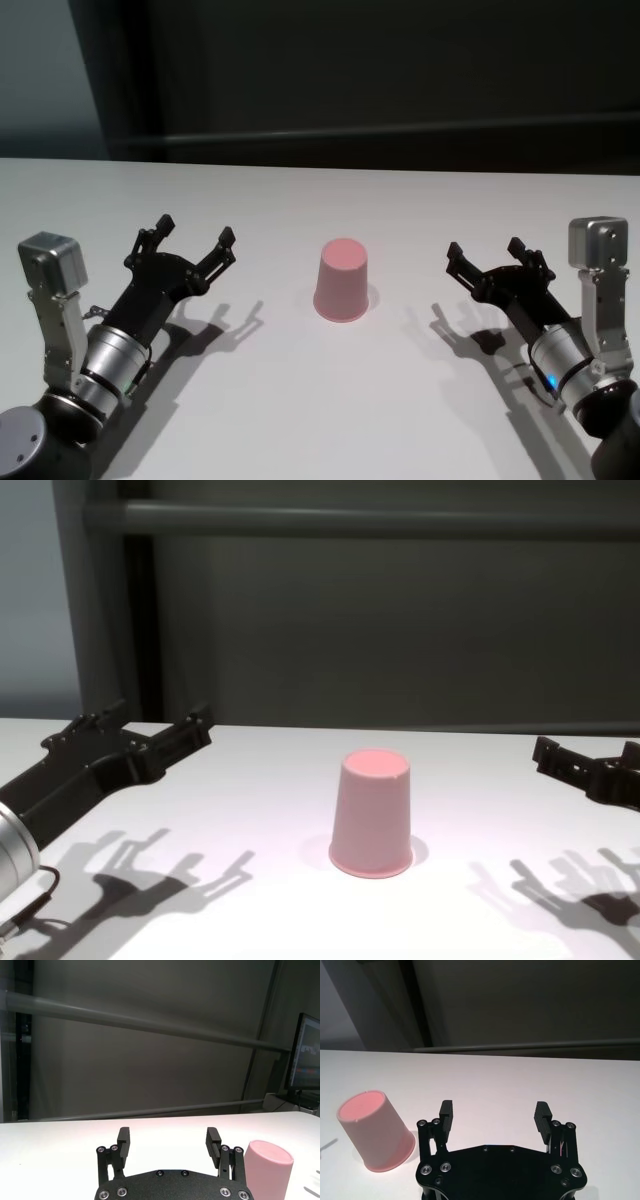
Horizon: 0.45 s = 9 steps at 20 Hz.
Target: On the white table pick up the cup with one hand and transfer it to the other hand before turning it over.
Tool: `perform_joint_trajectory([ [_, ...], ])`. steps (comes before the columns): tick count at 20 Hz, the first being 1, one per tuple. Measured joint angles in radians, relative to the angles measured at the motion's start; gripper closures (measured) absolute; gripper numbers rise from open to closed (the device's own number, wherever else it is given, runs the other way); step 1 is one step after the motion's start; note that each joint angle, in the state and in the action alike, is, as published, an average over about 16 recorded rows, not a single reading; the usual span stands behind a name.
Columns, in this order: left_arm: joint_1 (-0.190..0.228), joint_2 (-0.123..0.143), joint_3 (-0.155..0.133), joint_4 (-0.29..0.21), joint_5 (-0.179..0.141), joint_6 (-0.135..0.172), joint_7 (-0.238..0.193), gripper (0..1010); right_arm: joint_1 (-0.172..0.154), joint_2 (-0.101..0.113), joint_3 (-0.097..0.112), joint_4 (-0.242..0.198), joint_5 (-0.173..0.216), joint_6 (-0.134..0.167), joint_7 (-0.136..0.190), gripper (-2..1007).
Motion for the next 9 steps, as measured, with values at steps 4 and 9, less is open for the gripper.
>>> perform_joint_trajectory([
  [4,0.000,0.000,0.000,0.000,0.000,0.000,0.000,7,0.000,0.000,0.000,0.000,0.000,0.000,0.000,3],
  [9,0.000,0.000,0.000,0.000,0.000,0.000,0.000,7,0.000,0.000,0.000,0.000,0.000,0.000,-0.001,3],
])
